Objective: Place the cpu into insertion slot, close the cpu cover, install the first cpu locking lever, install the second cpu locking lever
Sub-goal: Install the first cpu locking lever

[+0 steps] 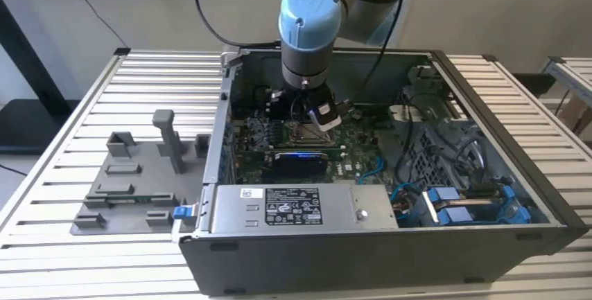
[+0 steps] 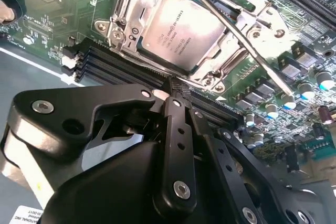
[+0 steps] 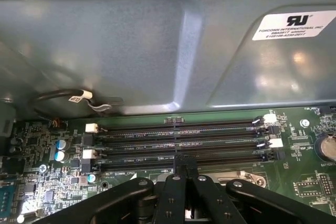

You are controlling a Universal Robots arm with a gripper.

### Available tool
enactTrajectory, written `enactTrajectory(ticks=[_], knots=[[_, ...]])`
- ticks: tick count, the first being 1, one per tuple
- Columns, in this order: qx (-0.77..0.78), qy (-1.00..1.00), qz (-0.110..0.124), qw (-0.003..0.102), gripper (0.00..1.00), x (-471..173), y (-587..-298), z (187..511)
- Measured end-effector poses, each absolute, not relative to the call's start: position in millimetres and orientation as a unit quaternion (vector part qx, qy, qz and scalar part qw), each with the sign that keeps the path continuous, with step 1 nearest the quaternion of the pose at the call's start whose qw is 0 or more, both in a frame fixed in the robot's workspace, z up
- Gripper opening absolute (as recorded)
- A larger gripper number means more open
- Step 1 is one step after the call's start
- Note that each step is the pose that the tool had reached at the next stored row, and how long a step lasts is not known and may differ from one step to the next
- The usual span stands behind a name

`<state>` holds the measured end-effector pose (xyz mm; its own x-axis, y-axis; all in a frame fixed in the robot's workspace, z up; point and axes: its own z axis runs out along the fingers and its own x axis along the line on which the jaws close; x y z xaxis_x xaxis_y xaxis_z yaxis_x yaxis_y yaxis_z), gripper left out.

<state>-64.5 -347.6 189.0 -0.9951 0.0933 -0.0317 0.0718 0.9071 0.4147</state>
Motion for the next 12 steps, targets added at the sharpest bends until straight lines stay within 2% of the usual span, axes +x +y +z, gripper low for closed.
enactTrajectory(ticks=[12], knots=[[0.042,0.976,0.211,0.025,0.11,-64.6,-348.7,189.1]])
